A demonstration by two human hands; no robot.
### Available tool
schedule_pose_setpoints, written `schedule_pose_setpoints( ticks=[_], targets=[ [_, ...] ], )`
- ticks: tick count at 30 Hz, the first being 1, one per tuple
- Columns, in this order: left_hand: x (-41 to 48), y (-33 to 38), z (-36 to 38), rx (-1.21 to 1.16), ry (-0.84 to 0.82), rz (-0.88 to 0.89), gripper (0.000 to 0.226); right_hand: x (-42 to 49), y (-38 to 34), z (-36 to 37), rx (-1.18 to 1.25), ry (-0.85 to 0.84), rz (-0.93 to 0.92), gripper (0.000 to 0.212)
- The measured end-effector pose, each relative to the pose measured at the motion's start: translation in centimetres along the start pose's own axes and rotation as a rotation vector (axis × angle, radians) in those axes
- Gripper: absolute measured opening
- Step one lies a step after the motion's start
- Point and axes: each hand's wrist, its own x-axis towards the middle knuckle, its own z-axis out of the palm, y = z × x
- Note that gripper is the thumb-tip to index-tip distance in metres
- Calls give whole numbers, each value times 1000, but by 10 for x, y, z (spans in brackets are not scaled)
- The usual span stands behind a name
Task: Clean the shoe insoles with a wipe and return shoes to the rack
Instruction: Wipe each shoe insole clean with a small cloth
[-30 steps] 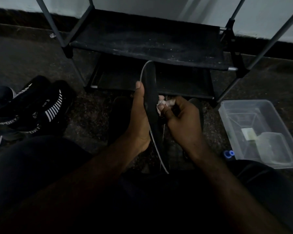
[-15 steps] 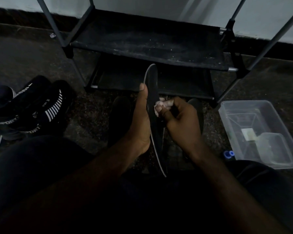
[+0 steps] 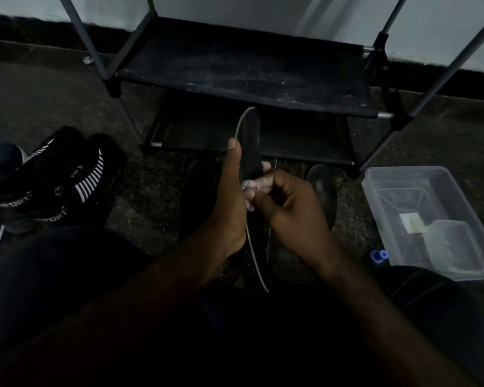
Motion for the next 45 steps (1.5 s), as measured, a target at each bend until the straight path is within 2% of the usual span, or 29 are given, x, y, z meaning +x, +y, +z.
schedule_pose_setpoints(
  ticks=[3, 8, 15, 21, 23, 25, 27, 29, 32, 34, 36, 41, 43, 45],
  targets=[
    [0, 2, -1, -13, 1, -18, 80, 0, -2, -1, 26, -55, -24, 4],
    [-2, 0, 6, -65, -22, -38, 76, 9, 13, -5, -131, 169, 88, 6],
    [2, 3, 0, -2, -19, 11, 76, -1, -2, -1, -2, -44, -27, 5],
    [-3, 1, 6, -51, -112, -16, 80, 10, 13, -8, -169, 174, 100, 3],
    [-3, 2, 6, -50, -111, -7, 76, 10, 10, -7, -173, 128, 65, 5],
    [0, 4, 2, -60, -90, -9, 71, 5, 4, -3, -139, 12, -20, 4],
    [4, 4, -1, -37, -45, -12, 76, 1, 0, -1, -98, -58, -72, 3],
    [3, 3, -1, -49, -47, -30, 80, 2, 3, -2, -107, -34, -61, 3],
    [-1, 0, 3, -85, -121, -42, 77, 8, 13, -5, -213, 141, 32, 6],
    [-1, -1, 4, -89, -134, -22, 71, 11, 16, -7, -240, 200, 72, 5],
    [-2, 1, 4, -94, -126, -34, 74, 11, 14, -6, -192, 177, 68, 5],
    [3, 3, -1, -70, -75, -32, 75, 1, 3, 0, -48, -8, -52, 2],
    [3, 3, 0, -75, -89, -36, 76, 2, 5, -2, -70, 12, -36, 3],
    [0, 1, 2, -91, -137, -35, 78, 6, 10, -6, -138, 100, 5, 4]
  ],
)
